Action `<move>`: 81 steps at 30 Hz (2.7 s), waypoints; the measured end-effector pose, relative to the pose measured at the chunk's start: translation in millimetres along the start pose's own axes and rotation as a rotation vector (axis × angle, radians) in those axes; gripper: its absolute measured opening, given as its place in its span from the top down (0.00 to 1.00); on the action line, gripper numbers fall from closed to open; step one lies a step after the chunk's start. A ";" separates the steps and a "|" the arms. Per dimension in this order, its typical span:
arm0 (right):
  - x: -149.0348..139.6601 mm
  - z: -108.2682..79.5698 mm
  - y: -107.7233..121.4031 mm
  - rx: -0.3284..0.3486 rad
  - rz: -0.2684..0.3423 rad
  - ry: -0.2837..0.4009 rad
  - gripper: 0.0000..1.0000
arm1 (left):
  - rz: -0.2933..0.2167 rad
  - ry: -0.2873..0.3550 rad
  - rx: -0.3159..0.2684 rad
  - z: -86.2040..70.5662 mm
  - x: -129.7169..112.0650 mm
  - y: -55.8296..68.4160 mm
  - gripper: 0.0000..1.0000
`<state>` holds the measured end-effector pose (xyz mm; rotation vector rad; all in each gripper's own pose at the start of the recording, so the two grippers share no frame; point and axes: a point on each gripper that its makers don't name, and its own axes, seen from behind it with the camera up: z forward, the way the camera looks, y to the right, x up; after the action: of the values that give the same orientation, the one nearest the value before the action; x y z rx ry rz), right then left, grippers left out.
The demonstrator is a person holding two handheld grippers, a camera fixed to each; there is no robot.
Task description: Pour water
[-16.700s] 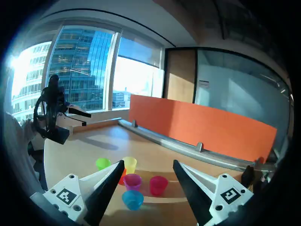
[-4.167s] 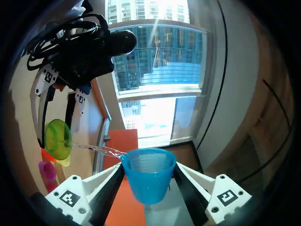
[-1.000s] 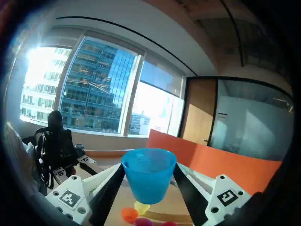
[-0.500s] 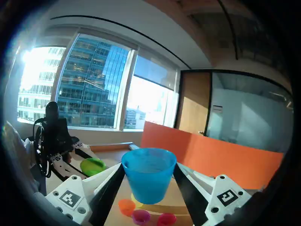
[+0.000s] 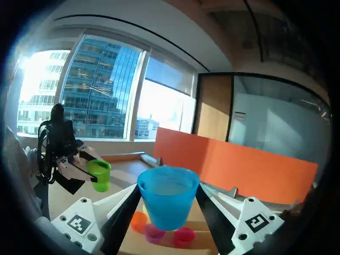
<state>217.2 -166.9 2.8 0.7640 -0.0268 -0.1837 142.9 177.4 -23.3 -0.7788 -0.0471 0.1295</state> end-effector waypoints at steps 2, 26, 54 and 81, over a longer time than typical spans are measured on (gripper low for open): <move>-6.5 -1.2 0.7 -0.002 0.000 -0.007 0.10 | -0.001 -0.005 0.003 -1.0 -2.6 -1.9 0.13; -62.6 -2.1 -28.0 0.120 0.050 -0.092 0.09 | -0.010 -0.096 -0.006 -2.8 -33.5 -8.8 0.13; -155.2 4.4 -46.1 0.212 0.051 -0.292 0.08 | 0.018 -0.263 -0.060 5.8 -96.3 2.9 0.13; -246.5 10.2 -60.2 0.251 0.047 -0.459 0.08 | 0.018 -0.455 -0.129 18.7 -185.1 15.0 0.12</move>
<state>-35.5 -173.2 -20.9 0.9567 -0.5102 -0.3116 -43.7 176.3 -19.5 -0.8663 -0.4833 0.3215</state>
